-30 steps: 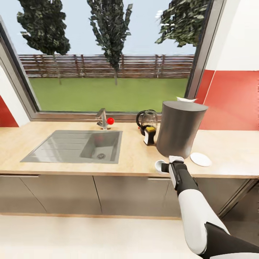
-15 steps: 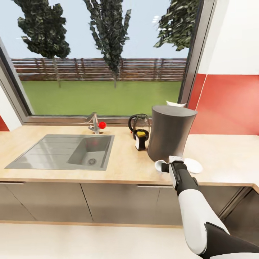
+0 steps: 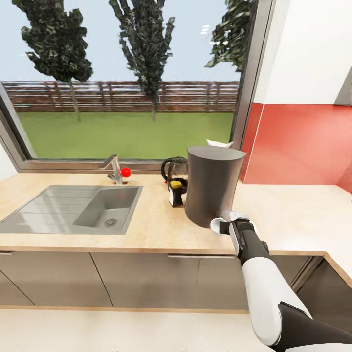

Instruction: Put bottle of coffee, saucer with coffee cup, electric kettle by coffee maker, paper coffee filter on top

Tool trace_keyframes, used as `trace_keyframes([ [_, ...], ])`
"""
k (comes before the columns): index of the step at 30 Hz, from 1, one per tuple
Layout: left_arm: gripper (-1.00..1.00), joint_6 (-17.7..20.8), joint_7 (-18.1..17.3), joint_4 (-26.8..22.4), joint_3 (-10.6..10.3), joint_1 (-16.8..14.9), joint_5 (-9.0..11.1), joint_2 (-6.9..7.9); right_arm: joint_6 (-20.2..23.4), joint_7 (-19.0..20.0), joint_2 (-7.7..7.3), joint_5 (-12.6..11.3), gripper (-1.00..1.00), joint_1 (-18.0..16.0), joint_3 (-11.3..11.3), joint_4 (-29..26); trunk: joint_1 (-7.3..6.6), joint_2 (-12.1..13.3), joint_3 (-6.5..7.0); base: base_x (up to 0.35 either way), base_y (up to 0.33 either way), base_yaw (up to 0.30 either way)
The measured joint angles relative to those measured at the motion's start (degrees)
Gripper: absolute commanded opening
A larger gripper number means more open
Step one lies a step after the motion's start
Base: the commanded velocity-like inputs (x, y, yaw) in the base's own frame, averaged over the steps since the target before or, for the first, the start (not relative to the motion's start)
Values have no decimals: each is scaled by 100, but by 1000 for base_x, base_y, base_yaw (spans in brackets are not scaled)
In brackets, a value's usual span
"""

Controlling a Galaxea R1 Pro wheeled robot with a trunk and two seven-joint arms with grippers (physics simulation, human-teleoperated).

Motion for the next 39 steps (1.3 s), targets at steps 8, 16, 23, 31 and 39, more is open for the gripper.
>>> trace_keyframes([
  [8,100,1,-2,0,-2,0,0,4,0,0,0,0,-100,0,0,0,-1,0,0,65,-300,0],
  [16,100,-7,0,0,-19,0,-17,-4,0,0,0,7,-100,0,0,0,-1,0,0,89,-306,0],
  [23,100,-17,3,0,-20,0,-17,-4,1,1,-2,6,-100,1,-6,-1,-1,0,0,6,-96,-79],
  [31,100,-35,2,0,-21,0,-17,2,-7,0,-1,7,-100,1,2,8,-1,0,0,1,-1,-45],
  [39,100,-38,18,0,-13,0,7,8,-15,9,-1,7,-100,1,3,22,-2,0,0,168,0,-1],
])
